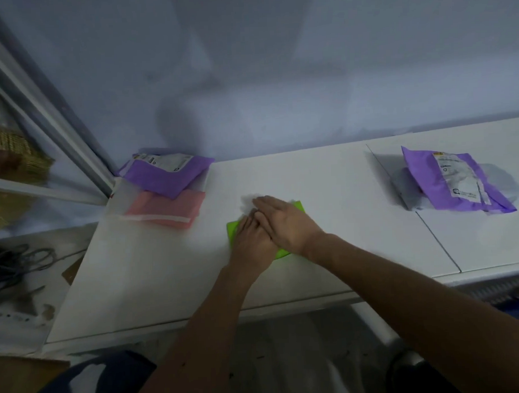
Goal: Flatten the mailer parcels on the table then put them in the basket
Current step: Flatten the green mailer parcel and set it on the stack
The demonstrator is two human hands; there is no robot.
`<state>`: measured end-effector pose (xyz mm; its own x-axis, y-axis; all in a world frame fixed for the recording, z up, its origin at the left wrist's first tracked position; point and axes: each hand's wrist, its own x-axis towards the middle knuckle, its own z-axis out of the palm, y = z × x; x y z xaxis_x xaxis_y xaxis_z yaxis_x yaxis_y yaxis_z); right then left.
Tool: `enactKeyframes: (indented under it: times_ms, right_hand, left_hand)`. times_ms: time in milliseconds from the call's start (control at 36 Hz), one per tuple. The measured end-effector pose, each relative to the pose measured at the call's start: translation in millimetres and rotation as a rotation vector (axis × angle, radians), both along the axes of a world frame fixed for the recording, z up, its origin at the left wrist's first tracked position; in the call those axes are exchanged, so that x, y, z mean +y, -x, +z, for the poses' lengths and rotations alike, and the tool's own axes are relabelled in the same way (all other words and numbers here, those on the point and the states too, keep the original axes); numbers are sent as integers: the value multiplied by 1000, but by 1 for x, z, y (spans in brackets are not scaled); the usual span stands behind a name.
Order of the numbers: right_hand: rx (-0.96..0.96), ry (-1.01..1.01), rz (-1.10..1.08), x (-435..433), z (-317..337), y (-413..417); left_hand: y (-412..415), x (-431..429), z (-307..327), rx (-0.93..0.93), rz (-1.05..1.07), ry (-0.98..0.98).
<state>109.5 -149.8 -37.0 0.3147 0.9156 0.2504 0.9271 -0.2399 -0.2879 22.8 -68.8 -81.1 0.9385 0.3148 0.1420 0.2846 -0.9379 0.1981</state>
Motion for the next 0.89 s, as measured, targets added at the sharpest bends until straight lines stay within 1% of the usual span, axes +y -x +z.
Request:
enactKeyframes:
  times_ms: [56, 111, 139, 167, 222, 333, 444, 556, 889]
  right_hand:
    - [-65, -11, -2, 0, -1, 4]
    - [-67, 42, -8, -1, -4, 4]
    - [-85, 9, -27, -1, -8, 4]
    - [-54, -37, -64, -1, -12, 7]
    - [4, -123, -66, -2, -20, 9]
    - [68, -19, -87, -5, -26, 11]
    - [51, -32, -128, -4, -32, 8]
    - [103, -5, -141, -3, -37, 8]
    - [216, 42, -187, -4, -38, 6]
  left_hand:
    - [2, 5, -4, -43, -37, -18]
    - [5, 6, -8, -49, -53, -32]
    - [6, 5, -10, -40, -50, -48]
    - [8, 4, -10, -31, -39, -67]
    - [11, 1, -11, -32, -8, -104]
    - [13, -3, -10, -10, 18, -128]
    - [13, -3, -8, -18, 29, -132]
    - [13, -4, -9, -23, 26, -155]
    - [11, -5, -8, -142, 31, -183]
